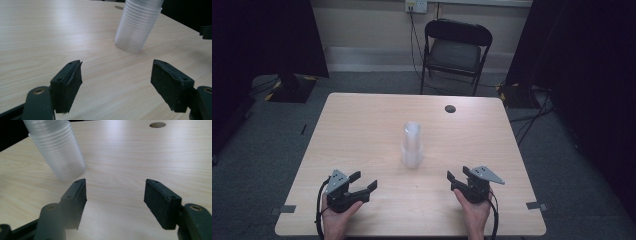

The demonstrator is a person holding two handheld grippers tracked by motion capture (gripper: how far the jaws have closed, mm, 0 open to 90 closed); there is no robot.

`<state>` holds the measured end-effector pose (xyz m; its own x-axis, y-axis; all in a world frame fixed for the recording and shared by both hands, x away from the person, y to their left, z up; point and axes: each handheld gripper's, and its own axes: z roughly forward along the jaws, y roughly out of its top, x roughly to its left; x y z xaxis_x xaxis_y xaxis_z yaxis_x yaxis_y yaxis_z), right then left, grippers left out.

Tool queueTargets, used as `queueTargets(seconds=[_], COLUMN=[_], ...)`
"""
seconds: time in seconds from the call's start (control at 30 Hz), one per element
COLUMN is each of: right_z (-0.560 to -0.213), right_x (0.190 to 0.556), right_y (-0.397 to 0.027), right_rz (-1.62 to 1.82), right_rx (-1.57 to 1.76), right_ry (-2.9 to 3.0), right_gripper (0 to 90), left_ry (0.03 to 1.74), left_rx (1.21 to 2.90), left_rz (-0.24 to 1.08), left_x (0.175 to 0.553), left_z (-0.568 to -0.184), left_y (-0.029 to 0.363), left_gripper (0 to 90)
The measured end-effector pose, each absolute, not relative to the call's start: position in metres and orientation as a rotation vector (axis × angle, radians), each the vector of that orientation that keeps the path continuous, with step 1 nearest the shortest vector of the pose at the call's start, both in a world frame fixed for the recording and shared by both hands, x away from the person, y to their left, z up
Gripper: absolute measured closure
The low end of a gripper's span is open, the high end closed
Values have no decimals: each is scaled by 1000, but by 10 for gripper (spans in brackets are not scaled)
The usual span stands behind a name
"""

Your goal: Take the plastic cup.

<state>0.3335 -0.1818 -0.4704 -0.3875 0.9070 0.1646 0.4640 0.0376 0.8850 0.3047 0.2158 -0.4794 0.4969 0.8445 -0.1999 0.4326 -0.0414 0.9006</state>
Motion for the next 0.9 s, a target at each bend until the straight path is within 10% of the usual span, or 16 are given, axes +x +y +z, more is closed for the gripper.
queueTargets(seconds=[0.9], right_z=[-435], right_x=[339], right_y=[-139], right_rz=[1475], right_rx=[1169], right_ry=[1970], right_gripper=[339], left_ry=[1071], left_rx=[1663], left_rz=[476], left_x=[301], left_z=[-471], left_y=[213], left_gripper=[200])
